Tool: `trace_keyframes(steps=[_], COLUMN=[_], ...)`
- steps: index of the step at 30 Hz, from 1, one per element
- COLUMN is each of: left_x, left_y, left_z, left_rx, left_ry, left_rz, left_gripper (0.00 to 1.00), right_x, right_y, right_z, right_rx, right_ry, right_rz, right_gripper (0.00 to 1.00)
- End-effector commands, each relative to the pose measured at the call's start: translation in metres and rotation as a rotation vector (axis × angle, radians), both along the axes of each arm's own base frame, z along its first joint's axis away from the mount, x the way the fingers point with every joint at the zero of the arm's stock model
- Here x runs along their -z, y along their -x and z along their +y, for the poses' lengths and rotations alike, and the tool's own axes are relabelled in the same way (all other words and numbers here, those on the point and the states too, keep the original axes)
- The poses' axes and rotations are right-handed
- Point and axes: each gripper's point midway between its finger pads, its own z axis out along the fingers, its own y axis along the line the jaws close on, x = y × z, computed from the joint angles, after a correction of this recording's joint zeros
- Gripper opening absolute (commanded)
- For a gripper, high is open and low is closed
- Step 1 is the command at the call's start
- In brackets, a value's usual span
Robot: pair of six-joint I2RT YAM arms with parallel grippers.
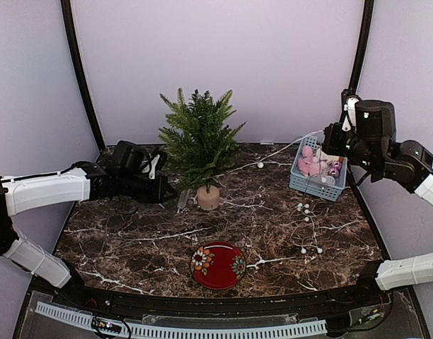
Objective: Decorate the small christmas tree
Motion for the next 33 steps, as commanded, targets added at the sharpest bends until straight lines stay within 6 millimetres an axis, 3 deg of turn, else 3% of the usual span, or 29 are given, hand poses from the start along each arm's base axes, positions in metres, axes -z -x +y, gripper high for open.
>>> trace_keyframes(steps=[1,12,16,24,33], left_x=[-0.013,-0.012,-0.014,-0.012,-0.010], left_y=[-0.003,-0.004,-0.005,-0.007,-0.007], left_z=[0.001,0.004,0.004,0.003,0.004], left_rx=[0.020,0.024,0.026,0.033,0.034], left_ry=[-0.003,-0.013,-0.011,-0.013,-0.020], left_rz=[-0.031,-0.036,-0.040,-0.037,-0.036], left_gripper=[0.00,0.00,0.00,0.00,0.00], right_x=[-0.035,-0.054,-0.055,-0.032,-0.039], right_y=[-0.013,-0.042,-0.038,-0.018,-0.041], right_z=[0.007,0.036,0.037,0.016,0.023], right_rx=[0.017,-0.007,-0.026,0.000,0.028], right_ry=[-0.010,-0.003,-0.030,-0.066,-0.047], right_rz=[-0.095,-0.127,-0.120,-0.066,-0.083], right_gripper=[0.00,0.00,0.00,0.00,0.00])
